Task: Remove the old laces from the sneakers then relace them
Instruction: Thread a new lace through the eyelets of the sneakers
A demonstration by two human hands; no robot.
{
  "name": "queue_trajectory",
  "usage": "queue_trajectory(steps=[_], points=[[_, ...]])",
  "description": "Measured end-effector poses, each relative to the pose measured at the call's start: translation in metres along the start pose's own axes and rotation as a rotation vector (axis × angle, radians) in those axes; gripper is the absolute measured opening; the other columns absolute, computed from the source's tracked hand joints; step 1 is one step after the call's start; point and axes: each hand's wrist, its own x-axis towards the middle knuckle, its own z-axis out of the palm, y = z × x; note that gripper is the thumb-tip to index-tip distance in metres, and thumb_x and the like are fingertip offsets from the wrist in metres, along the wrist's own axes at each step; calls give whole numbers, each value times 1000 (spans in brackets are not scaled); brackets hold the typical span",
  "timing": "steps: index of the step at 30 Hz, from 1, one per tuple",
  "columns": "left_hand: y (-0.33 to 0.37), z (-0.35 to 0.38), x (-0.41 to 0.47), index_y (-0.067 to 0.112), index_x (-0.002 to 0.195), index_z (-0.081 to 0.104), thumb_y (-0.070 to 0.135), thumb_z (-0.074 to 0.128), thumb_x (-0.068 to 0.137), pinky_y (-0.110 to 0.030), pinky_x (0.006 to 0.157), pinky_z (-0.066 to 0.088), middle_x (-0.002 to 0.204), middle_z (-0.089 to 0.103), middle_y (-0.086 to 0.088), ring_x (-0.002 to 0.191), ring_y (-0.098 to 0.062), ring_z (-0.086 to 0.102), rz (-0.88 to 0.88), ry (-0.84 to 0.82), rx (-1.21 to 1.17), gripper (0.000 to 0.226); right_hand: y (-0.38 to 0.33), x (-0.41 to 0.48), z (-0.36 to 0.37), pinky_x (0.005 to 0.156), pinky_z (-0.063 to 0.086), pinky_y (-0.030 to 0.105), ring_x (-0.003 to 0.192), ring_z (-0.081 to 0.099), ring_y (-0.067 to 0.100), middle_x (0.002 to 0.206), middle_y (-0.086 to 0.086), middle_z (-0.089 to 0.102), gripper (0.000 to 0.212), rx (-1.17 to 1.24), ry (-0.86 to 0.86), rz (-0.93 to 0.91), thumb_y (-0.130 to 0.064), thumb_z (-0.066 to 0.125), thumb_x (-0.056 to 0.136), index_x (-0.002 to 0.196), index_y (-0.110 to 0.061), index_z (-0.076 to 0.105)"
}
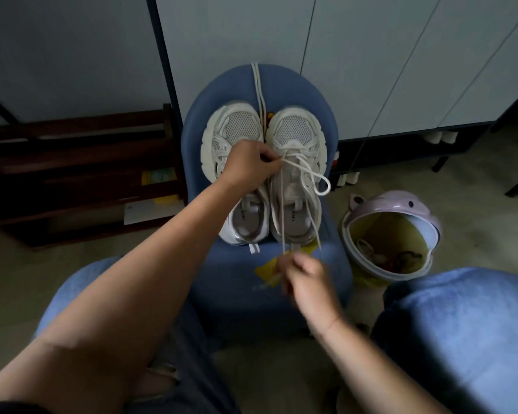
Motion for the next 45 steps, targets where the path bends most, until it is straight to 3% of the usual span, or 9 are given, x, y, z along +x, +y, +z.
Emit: queue_trajectory(steps=[4,6,12,15,19,26,33,41,45], points=[[2,-1,0,4,89,76,17,73,86,-18,64,47,80,71,-4,72,-11,62,6,0,47,14,35,-42,-9,42,29,14,33,39,3,39,-2,46,34,-66,-242,139,-16,53,96,63,-14,60],[3,-2,-1,4,91,77,14,72,86,-14,65,46,83,71,-3,74,-9,61,15,-11,51,12,37,-44,-15,43,32,14,33,42,4,40,-3,48,35,-175,-277,136,-19,51,98,64,-14,60],[4,-2,-3,6,94,77,13,72,87,-8,64,44,82,68,2,76,-6,60,14,-8,38,12,-4,0,-22,68,50,31,80,64,19,82,1,67,22,-482,60,-97,-34,54,94,112,-24,62],[3,-1,-2,5,93,77,14,72,86,-5,61,42,82,70,-1,75,-8,61,22,3,47,12,-32,29,-11,50,50,28,58,61,12,71,2,64,13,-196,73,-50,-28,50,97,102,-19,60],[2,-1,-1,6,93,77,14,73,86,-3,58,39,81,69,0,74,-7,60,12,12,46,12,-43,64,3,32,28,15,29,41,9,51,5,51,30,138,78,138,-21,49,98,71,-10,55],[2,0,0,4,94,77,14,72,86,-14,64,42,84,71,-4,77,-10,61,15,6,60,13,-35,61,9,35,28,17,32,37,11,47,4,47,37,158,89,85,-22,57,95,60,-11,53],[1,1,0,4,91,77,13,72,85,-8,59,39,82,70,-3,75,-10,61,19,24,66,12,-45,74,8,35,24,15,25,32,11,42,2,42,45,50,55,150,-24,69,86,48,-14,47],[1,1,-1,4,92,76,13,72,86,-3,57,38,81,68,-1,74,-8,59,36,21,82,12,-54,82,18,33,37,16,28,44,10,50,10,50,25,295,104,140,-4,61,89,67,-10,53],[1,1,0,4,94,77,15,73,85,-20,69,47,86,73,-6,79,-14,65,15,15,74,15,-44,78,20,40,37,22,39,45,16,52,7,54,24,290,217,34,-7,64,87,67,-14,55]])
